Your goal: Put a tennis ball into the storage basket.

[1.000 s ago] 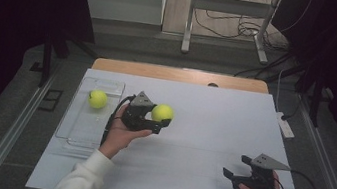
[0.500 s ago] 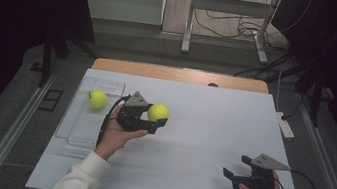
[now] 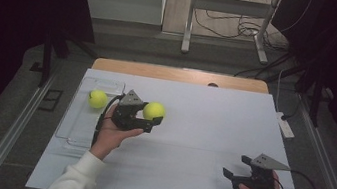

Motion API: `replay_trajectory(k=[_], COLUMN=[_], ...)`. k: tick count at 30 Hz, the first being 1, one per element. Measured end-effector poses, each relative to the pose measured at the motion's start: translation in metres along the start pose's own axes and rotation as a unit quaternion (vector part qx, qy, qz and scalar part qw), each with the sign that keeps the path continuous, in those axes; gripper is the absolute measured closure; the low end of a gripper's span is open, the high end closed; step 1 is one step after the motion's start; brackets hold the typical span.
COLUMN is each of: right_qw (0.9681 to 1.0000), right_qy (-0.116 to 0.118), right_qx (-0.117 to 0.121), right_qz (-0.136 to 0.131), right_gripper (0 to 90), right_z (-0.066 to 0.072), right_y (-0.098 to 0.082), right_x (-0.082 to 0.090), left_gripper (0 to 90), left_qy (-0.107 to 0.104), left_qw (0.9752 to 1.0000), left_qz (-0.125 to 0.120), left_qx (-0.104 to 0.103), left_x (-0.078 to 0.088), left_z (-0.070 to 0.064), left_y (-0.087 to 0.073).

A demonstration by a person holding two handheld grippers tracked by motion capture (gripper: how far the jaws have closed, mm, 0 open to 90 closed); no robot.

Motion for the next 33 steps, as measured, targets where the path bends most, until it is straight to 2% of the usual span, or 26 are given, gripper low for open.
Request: replay_trajectory(k=[30,33], right_qw=[1.0000,1.0000], right_qy=[-0.002,-0.001], right_qx=[0.002,0.001], right_qz=[-0.001,-0.004], right_gripper=[10.2,10.2], right_z=[-0.001,-0.001], right_y=[0.000,0.001], right_x=[0.001,0.002], left_gripper=[26.7,26.7], left_qy=[0.018,0.025], left_qw=[0.9994,0.9993], left_qz=[-0.020,-0.021], left_qx=[0.021,0.019], left_x=[0.025,0.028], left_z=[0.021,0.023], left_y=[-0.011,-0.011])
Point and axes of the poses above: each handheld gripper's, and its own axes: x roughly backward along the jaws, y roughly out of its top, z roughly to its left, the point moved 2 cm from there along -x, roughly forward along the jaws, and after that the axes turned 3 degrees about x, right-handed, at the moved point
